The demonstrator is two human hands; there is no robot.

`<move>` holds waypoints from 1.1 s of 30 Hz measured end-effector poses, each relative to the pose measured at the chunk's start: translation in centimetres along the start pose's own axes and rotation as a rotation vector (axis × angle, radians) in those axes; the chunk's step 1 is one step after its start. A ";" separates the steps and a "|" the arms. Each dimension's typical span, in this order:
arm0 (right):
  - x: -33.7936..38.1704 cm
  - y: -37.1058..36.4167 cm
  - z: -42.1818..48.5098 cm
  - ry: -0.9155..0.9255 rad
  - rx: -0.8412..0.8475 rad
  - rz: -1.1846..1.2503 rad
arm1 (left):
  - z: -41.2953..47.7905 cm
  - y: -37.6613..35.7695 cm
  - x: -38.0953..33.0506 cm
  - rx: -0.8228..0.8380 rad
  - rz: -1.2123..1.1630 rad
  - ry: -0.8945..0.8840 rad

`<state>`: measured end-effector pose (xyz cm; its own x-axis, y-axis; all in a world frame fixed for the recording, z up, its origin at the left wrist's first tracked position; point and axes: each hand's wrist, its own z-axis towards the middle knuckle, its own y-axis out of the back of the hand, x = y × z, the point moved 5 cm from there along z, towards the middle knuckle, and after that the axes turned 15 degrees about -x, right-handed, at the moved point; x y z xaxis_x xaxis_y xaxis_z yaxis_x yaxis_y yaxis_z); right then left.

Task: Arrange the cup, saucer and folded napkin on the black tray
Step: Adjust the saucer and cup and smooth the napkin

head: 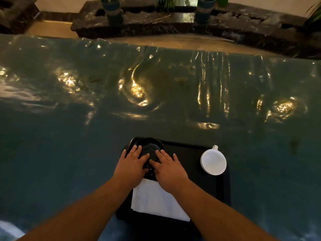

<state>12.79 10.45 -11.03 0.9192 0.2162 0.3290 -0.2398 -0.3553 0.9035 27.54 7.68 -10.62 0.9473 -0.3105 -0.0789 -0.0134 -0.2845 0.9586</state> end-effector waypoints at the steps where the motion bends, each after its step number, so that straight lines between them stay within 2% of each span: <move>1: -0.1 0.1 0.0 0.002 -0.001 0.000 | 0.1 0.0 -0.1 -0.002 -0.004 0.000; 33: -4.3 0.9 -3.4 -0.055 -0.004 0.003 | 0.9 -0.1 -5.6 0.054 0.002 -0.029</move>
<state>7.58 12.29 -10.66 0.9343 0.1646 0.3163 -0.2438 -0.3526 0.9035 21.93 8.61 -10.51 0.9377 -0.3369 -0.0853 -0.0335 -0.3322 0.9426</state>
